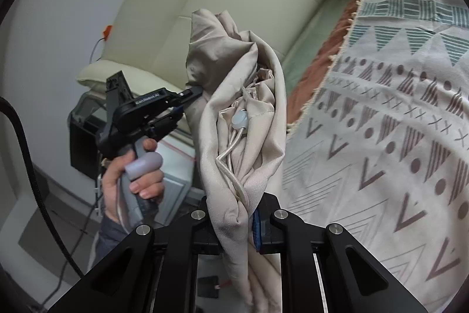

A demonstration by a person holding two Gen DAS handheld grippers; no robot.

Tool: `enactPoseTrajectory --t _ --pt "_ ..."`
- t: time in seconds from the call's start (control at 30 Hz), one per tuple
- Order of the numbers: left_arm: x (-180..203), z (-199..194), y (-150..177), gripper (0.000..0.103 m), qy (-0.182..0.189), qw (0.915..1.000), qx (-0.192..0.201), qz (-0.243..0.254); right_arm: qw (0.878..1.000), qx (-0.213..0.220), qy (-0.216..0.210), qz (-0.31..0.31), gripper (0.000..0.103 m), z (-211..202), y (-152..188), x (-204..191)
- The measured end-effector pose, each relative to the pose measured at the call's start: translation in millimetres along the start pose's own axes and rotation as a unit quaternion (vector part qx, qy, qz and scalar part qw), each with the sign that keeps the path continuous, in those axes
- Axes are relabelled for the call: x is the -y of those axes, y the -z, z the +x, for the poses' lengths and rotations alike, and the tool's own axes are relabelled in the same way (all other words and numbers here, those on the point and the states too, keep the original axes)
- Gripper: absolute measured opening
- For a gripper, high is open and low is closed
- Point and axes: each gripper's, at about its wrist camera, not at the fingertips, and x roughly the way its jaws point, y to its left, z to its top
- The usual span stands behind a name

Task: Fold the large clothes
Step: 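Lift the folded beige jacket off the bed with both grippers, then lower the jacket onto the bed end and open both grippers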

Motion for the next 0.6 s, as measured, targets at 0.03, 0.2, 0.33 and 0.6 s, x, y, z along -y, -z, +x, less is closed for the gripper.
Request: enactPoseTrajectory --t 0.03,0.2,0.33,0.6 --pt "1.0 1.7 1.6 0.056 -0.009 1.0000 0.001 0.005 1.000 0.002 0.009 0.005 0.015 1.9 -0.9 10.4" --pt "-19.3 3.8 43.6 0.076 -0.013 0.9999 -0.006 -0.003 0.994 -0.014 0.072 0.083 0.014 19.8 -1.9 93.7" --pt "-47.0 3.2 92.9 0.076 -0.028 0.9993 -0.024 -0.012 0.992 -0.023 0.072 0.096 0.014 22.5 0.9 118.6" --pt "-84.2 -21.6 170.6 0.076 -0.046 0.9969 -0.046 -0.045 0.991 -0.013 0.101 0.084 0.012 18.7 -11.1 110.5"
